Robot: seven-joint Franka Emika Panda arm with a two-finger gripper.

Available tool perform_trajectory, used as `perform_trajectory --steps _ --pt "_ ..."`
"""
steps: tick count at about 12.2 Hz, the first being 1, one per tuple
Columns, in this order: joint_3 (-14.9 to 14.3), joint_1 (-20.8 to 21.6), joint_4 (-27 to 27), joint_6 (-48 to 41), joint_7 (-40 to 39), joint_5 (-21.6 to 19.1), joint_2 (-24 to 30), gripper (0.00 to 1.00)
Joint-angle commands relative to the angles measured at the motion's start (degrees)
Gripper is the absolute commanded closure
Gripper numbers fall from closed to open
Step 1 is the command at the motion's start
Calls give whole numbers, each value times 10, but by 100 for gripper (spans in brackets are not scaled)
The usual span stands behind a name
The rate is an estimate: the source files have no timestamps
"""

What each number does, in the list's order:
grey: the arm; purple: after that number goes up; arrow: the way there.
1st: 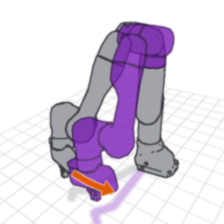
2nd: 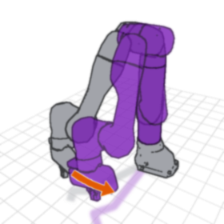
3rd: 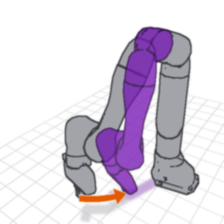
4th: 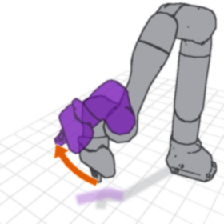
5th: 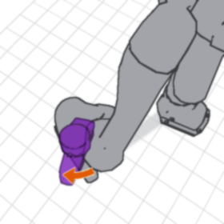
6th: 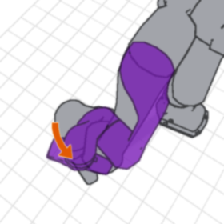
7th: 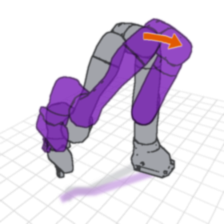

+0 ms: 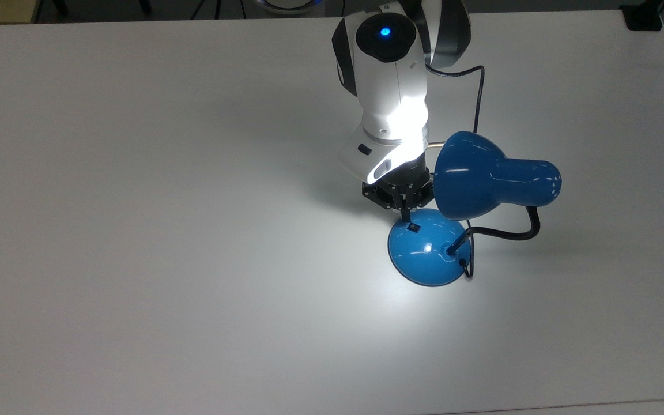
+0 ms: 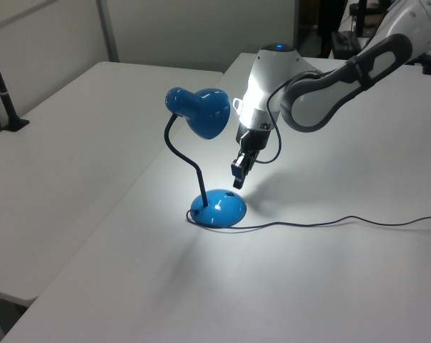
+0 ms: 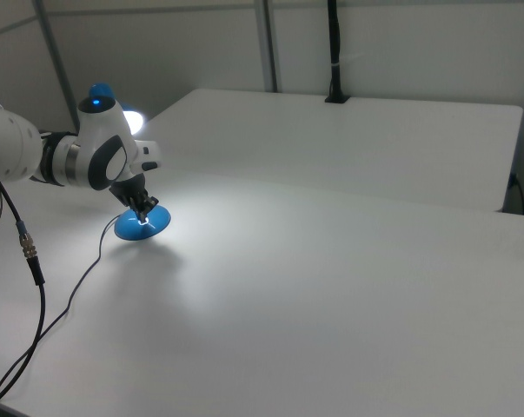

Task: Turn off the lamp
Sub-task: 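Lower the gripper onto the switch on the lamp base and press down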

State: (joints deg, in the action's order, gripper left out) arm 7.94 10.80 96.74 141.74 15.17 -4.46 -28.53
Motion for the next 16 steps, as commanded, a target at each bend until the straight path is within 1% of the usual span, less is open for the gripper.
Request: perform_trajectory --steps 1,9,16 --pt "-3 12 -1 42 13 -11 -14 100" --pt "-3 11 0 48 13 -10 -25 100" --pt "-3 9 16 42 13 -9 -25 100"
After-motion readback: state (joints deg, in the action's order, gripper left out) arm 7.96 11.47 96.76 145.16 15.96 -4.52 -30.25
